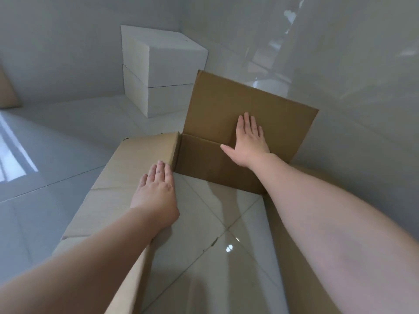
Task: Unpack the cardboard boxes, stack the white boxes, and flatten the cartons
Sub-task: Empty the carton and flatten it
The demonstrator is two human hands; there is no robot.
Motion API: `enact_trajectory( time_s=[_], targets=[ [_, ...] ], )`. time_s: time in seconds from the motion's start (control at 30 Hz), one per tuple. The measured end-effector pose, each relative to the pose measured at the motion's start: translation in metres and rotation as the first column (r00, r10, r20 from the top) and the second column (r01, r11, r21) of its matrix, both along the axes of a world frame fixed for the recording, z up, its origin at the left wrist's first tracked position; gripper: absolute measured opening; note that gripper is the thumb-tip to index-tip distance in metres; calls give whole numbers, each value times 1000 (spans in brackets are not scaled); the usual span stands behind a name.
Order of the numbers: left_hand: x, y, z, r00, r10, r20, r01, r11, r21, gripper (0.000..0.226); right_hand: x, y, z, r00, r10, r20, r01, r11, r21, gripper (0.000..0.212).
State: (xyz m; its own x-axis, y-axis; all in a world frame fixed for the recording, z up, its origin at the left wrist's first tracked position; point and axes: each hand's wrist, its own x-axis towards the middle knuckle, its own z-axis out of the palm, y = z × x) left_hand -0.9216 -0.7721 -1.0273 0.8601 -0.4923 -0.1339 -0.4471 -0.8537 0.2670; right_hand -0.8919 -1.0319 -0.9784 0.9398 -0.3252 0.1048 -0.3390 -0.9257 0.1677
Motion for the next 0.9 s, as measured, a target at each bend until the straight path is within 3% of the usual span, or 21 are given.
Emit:
enact_trajectory(
  time_s=[0.17,0.3,0.4,0.63,0.9],
  targets=[
    [-1,-4,-9,998,57,-4,-57,996,-61,83,18,-12,-35,981,-13,-194,46,985,166,90],
    [-2,-5,-8,997,76,13,-75,996,-56,86,19,-13,-47,987,6,-161,24,982,186,70],
    [-5,-4,-4,995,97,13,-97,995,-23,86,6,-24,-43,985,36,-168,-2,981,195,79],
    [-12,-3,1,992,111,67,-115,992,54,86,-79,-60,-43,970,-102,-221,117,991,59,91],
    [-30,4,-5,988,22,151,-44,988,147,86,-211,-75,-39,938,-240,-251,274,956,109,90]
  ],
)
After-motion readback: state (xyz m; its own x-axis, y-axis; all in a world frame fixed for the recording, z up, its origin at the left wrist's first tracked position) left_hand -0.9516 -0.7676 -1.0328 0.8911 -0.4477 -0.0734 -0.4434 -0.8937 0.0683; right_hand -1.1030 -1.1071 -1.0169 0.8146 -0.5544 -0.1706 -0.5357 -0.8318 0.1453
